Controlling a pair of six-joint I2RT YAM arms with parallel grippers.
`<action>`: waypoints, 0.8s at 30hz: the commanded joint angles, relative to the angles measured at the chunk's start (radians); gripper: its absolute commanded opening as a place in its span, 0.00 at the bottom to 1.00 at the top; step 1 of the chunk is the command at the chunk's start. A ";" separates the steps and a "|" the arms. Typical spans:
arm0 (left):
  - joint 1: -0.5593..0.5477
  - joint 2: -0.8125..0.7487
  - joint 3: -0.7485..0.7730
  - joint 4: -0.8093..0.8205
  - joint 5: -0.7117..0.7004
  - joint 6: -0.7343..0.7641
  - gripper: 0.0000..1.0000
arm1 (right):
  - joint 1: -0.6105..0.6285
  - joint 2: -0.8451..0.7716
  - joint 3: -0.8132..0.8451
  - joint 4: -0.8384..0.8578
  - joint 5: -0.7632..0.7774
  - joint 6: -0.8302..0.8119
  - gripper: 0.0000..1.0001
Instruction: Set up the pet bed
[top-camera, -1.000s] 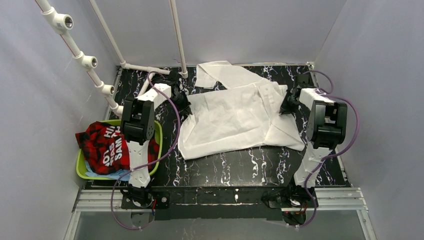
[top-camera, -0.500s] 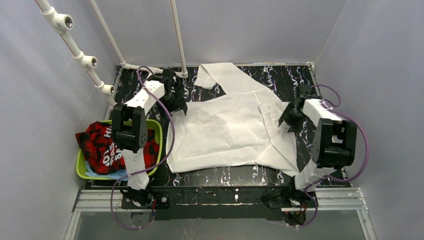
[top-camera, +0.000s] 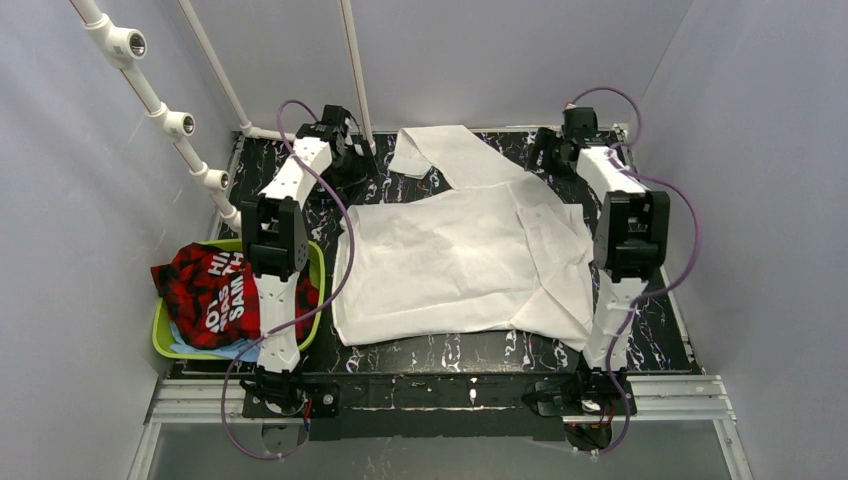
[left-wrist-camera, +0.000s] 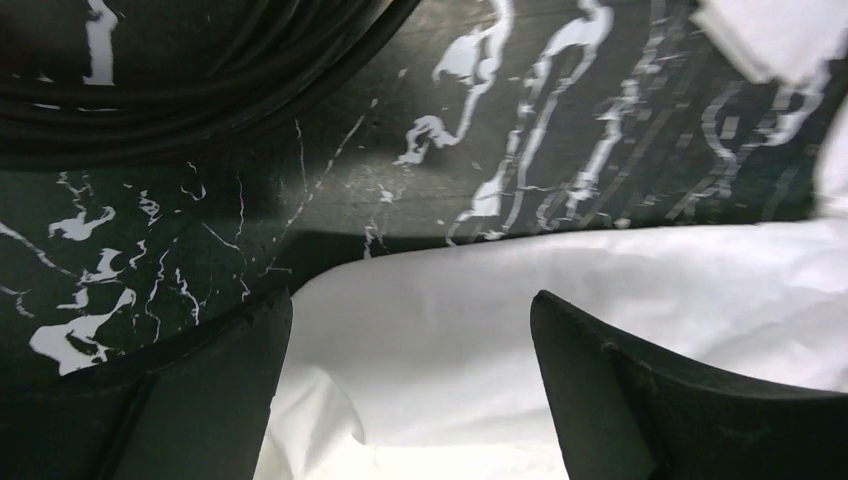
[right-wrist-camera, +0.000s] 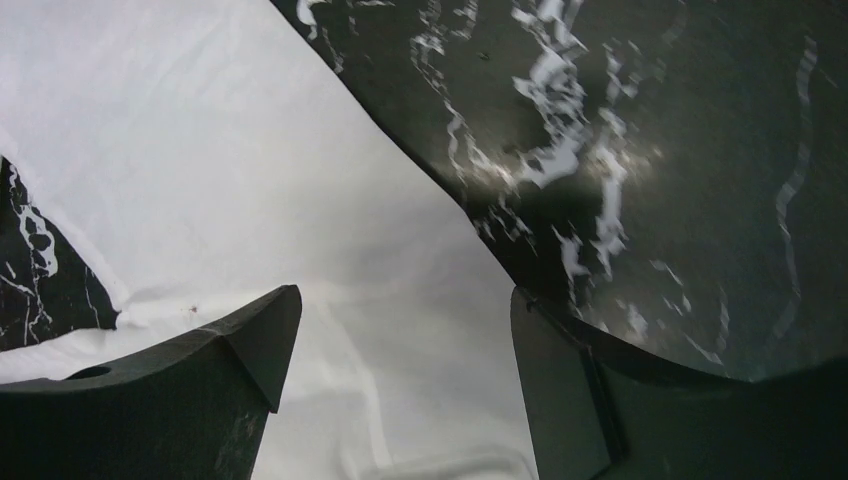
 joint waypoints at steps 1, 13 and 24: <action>0.006 0.042 0.020 -0.073 -0.028 0.014 0.86 | 0.029 0.127 0.206 -0.034 -0.093 -0.172 0.85; 0.012 0.010 -0.087 -0.100 0.080 -0.031 0.73 | 0.106 0.223 0.246 -0.084 0.187 -0.276 0.72; 0.035 0.004 -0.023 -0.147 0.202 -0.080 0.00 | 0.120 0.182 0.145 -0.072 0.288 -0.288 0.01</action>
